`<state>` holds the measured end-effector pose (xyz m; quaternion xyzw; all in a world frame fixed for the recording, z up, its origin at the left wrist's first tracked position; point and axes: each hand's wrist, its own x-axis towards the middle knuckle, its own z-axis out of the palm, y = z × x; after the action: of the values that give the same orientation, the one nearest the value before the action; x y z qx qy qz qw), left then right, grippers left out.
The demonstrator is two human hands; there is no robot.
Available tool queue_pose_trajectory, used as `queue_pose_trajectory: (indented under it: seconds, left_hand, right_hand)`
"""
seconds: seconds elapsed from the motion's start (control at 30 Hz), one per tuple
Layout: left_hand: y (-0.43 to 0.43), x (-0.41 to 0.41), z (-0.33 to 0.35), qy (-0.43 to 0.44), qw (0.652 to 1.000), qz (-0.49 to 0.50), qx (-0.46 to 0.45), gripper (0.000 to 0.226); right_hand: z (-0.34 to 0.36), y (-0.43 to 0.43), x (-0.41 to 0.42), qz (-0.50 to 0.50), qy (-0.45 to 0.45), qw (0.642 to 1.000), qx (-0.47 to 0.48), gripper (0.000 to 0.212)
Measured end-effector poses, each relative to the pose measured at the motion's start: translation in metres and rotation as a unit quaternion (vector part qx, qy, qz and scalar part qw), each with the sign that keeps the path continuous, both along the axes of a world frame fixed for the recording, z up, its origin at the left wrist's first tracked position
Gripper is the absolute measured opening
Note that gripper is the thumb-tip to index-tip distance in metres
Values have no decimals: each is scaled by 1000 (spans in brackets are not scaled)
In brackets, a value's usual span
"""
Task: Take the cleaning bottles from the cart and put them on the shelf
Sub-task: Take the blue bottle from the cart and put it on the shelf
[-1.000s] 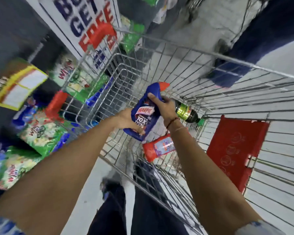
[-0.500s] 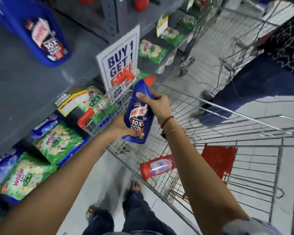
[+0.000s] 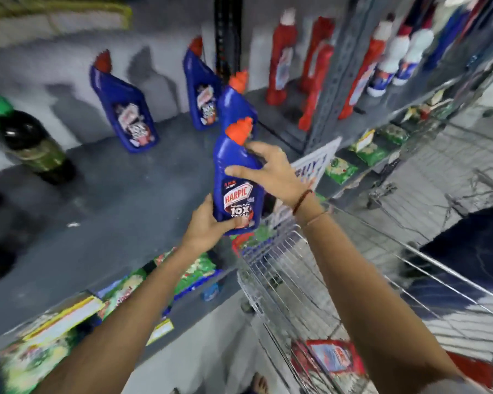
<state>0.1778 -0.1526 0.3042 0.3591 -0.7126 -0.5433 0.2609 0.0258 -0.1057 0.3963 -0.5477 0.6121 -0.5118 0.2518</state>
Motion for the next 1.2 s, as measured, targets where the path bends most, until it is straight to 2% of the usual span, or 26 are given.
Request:
queue_pose_trajectory:
  seconds: [0.07,0.17,0.23,0.3,0.43,0.6,0.7,0.77,0.87,0.93,1.0,1.1,1.2]
  left_hand:
    - [-23,10,8,42,999,6,-8,57]
    - [-57,24,18,52,997,39,-50,60]
    - [-76,32,23,45,993,76,-74,64]
    - [-92,37,23,34,990,104,-90,63]
    - [-112,43,17,0,988,126,-88,62]
    - [-120,48,6,-14,988,132,-79,65]
    - [-117,49,5,-36,985,149,-82,60]
    - [-106,48,2,-35,978,187,-84,59]
    - [-64,43,-10,32,958,272,-89,70]
    - [-24,34,-18,16,944,291,-153,71]
    - [14,18,-24,-17,942,246,-227,66]
    - [64,-19,-37,-63,944,66,-318,59]
    - [107,-62,-55,-144,930,-138,-308,56]
  right_hand:
    - [17,-27,11,37,27,999,-10,25]
    - [34,-66,24,74,72,995,-4,46]
    - [40,-87,31,93,88,992,-3,40]
    - [42,-105,36,125,77,989,4,34]
    - [35,-131,39,170,54,983,50,43]
    - [20,-146,46,159,52,984,56,50]
    - [13,-139,47,138,10,989,60,61]
    - [3,-123,44,86,-14,995,48,64]
    - [-29,-72,33,-35,-90,995,-3,45]
    - [-63,-24,20,-101,-159,982,-27,28]
    - [-103,31,3,-161,-234,959,0,22]
    - [-174,116,-21,-274,-283,912,111,34]
    - [-256,206,-37,-396,-310,818,279,40]
